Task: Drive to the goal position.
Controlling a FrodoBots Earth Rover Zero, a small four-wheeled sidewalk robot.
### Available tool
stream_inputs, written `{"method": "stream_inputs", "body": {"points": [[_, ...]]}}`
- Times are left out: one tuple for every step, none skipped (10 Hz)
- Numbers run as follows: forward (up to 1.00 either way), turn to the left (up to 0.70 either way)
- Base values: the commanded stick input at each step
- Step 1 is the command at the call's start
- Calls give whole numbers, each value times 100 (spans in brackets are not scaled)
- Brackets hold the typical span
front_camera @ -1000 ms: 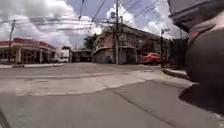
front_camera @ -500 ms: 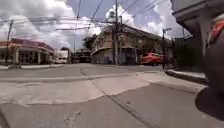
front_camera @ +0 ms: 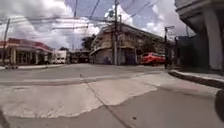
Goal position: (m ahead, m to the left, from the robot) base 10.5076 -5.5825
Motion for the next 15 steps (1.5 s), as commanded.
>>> {"method": "stream_inputs", "body": {"points": [[100, 0], [100, 0], [100, 0], [100, 0], [100, 0], [100, 0], [100, 0], [100, 0], [100, 0], [100, 0], [100, 0], [100, 0], [100, 0], [100, 0], [100, -27]]}}
